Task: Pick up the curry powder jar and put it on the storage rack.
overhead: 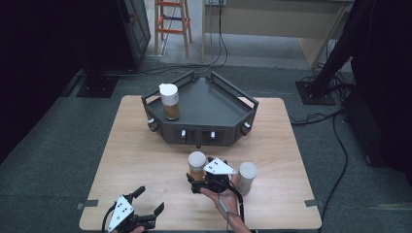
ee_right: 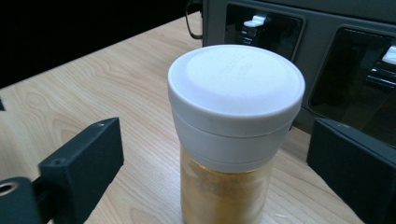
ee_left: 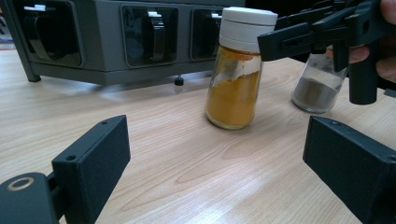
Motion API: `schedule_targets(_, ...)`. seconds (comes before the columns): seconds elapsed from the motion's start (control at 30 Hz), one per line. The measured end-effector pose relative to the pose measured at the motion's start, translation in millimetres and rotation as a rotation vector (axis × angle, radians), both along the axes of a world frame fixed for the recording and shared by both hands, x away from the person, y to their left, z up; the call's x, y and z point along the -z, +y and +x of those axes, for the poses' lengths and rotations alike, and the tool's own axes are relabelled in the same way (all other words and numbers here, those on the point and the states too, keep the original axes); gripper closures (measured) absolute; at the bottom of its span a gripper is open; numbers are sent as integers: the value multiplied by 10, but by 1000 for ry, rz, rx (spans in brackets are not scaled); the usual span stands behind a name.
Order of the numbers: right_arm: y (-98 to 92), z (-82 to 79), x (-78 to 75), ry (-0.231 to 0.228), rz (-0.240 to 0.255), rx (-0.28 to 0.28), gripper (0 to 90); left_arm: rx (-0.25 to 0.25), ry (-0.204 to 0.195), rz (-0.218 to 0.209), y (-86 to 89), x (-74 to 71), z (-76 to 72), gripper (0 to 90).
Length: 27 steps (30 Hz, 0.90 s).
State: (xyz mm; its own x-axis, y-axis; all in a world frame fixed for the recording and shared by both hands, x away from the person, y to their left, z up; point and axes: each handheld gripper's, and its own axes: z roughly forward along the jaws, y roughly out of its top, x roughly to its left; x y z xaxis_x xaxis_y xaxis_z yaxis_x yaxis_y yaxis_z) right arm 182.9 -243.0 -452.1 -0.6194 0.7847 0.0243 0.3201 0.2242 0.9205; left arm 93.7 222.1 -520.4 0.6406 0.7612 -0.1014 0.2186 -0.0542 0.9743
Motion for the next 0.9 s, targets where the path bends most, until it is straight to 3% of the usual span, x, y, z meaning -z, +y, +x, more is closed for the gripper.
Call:
schedule_targets(0.4,130,84,-8,14,-26,41,112,0,-1,-2,3,-2,-3,73)
schedule_targets(0.5,163,113,-5,23,-38,48,154,-1,-2,-4,7,-4,-5,73)
schedule_targets(0.6,154,145,14,36,-34,40,253,-3,-2,-5,9,-3,-5,73)
schedule_targets(0.73,160,132,28,20,-34,39,335,-1,-2,-4,9,-3,-4,73)
schedule_targets(0.9,157,123,25,14,-37,38,342,-2,-3,-4,11,-5,-5,73)
